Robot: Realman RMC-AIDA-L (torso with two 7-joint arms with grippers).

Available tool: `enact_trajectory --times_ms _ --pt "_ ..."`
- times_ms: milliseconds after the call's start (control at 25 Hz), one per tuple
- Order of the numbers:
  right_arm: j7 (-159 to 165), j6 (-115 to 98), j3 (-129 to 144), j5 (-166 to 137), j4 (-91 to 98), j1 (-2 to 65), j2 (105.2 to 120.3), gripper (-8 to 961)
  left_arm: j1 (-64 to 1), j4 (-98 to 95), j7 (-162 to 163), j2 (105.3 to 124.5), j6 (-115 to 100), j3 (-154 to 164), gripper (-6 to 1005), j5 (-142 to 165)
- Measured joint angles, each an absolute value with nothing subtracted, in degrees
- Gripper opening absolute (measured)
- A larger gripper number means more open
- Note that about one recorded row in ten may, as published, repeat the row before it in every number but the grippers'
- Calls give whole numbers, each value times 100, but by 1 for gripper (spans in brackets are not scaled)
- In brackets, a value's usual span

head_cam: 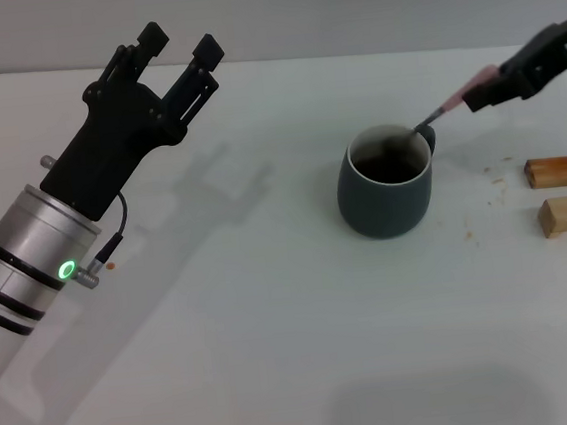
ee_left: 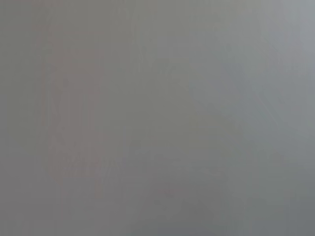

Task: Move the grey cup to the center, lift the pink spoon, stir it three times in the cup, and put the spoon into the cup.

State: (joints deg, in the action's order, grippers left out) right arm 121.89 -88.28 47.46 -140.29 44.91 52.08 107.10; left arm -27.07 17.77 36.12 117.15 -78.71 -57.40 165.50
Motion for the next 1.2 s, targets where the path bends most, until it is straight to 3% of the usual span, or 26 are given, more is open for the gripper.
enact_trajectory --times_ms 520,880,1200 --pt "12019 -8927 4989 -14016 4564 5538 10996 75 -2654 1812 3649 11725 -7892 -5721 768 16550" --pt "12101 -9465 4967 -14035 5044 5372 11019 51 -2685 1791 3695 11702 -7893 -5721 768 16550" --pt "12138 -9273 4892 -14101 5047 5143 10905 9 -2715 1788 3700 11714 -7884 -5721 768 16550"
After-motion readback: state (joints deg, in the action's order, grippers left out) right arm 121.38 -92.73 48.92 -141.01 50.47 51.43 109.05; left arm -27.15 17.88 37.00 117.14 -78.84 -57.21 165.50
